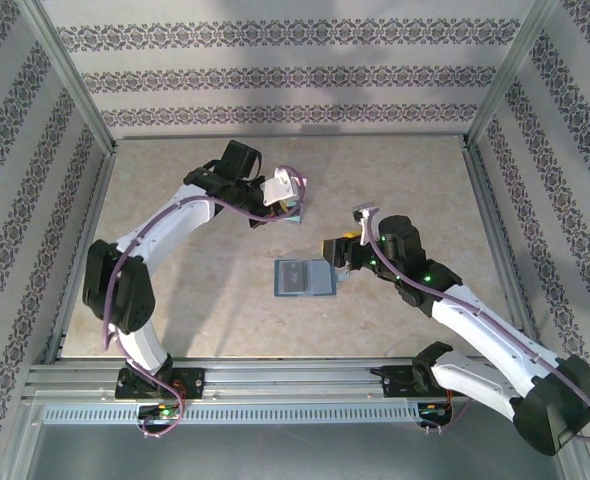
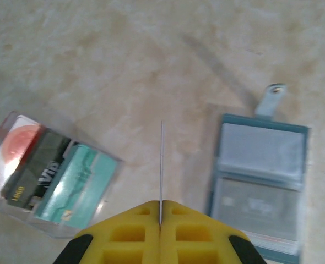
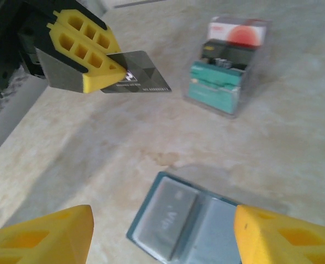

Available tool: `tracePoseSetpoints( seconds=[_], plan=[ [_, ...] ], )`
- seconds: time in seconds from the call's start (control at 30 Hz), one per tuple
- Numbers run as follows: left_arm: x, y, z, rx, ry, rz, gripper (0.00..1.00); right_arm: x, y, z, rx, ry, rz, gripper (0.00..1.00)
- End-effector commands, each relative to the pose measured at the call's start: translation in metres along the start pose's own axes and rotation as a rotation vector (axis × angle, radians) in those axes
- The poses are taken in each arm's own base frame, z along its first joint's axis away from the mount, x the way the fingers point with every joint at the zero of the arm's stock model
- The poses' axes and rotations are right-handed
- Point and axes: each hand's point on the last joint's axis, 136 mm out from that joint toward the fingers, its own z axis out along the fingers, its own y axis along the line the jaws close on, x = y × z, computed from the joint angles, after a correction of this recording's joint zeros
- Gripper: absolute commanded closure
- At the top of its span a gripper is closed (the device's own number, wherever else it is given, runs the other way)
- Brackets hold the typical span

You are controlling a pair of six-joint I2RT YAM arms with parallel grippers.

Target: Take the credit cards out of the card holder

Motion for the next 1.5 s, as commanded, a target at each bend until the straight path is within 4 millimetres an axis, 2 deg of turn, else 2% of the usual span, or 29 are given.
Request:
tracePoseSetpoints(
  seconds=[0.0, 0.23, 0.4, 0.6, 1.0, 1.47],
  plan=[
    [-0.01, 0.046, 0.001, -0.078, -0.046, 0.101, 1.0, -0.01, -0.027, -0.01, 0.15, -0.062, 0.072, 0.31],
    [0.012, 0.075, 0.03, -0.016, 0.013, 0.172, 1.0, -0.01, -0.038, -0.013, 0.206, -0.083, 0.126, 0.21],
    [0.023, 0.09, 0.04, 0.019, 0.033, 0.199, 1.0, -0.014, -0.04, -0.018, 0.228, -0.098, 0.13, 0.12],
    [0.032, 0.092, 0.052, 0.087, 0.05, 0.231, 1.0, -0.02, -0.042, -0.023, 0.252, -0.111, 0.126, 0.02],
    [0.045, 0.103, 0.074, 0.104, 0.054, 0.23, 1.0, -0.025, -0.047, -0.029, 0.291, -0.137, 0.141, 0.02],
    [0.048, 0.118, 0.094, 0.101, 0.044, 0.223, 1.0, -0.028, -0.048, -0.035, 0.302, -0.146, 0.134, 0.02]
  ],
)
